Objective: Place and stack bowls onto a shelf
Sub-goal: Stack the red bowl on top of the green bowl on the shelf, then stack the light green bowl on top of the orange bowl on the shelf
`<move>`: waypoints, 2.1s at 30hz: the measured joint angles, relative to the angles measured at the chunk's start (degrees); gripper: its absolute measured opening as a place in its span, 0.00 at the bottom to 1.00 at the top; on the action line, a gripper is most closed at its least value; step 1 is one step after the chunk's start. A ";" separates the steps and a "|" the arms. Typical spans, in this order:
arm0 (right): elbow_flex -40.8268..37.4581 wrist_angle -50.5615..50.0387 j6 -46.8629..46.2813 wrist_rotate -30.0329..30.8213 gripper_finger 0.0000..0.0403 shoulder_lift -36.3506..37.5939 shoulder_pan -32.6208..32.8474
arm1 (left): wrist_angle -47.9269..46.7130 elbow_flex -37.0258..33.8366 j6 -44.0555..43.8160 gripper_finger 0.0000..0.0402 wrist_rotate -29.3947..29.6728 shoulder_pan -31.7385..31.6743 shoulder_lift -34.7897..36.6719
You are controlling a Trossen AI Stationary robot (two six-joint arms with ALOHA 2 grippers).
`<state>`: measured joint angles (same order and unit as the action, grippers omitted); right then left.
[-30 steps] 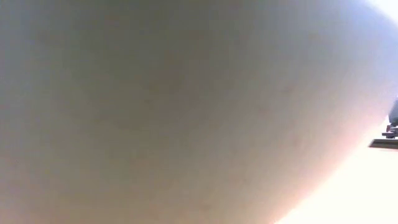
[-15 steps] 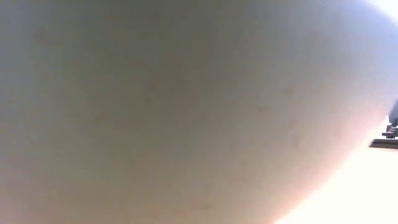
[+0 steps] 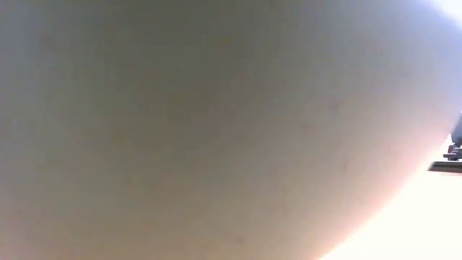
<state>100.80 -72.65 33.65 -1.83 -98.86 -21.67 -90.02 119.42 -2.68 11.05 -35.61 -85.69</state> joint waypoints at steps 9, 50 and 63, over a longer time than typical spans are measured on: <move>-5.08 4.01 0.06 0.00 0.00 -0.01 -0.05 | 0.00 0.00 0.00 0.20 0.00 0.00 0.00; -11.83 13.95 5.41 13.81 0.34 8.21 1.68 | 0.00 0.00 0.99 0.20 -0.07 0.00 0.00; -11.82 2.69 -10.86 13.86 0.33 27.88 11.02 | 0.00 0.00 6.34 0.20 -4.23 0.02 0.00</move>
<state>88.98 -69.97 22.79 12.03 -70.98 -10.65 -90.02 119.42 3.66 6.81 -35.59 -85.69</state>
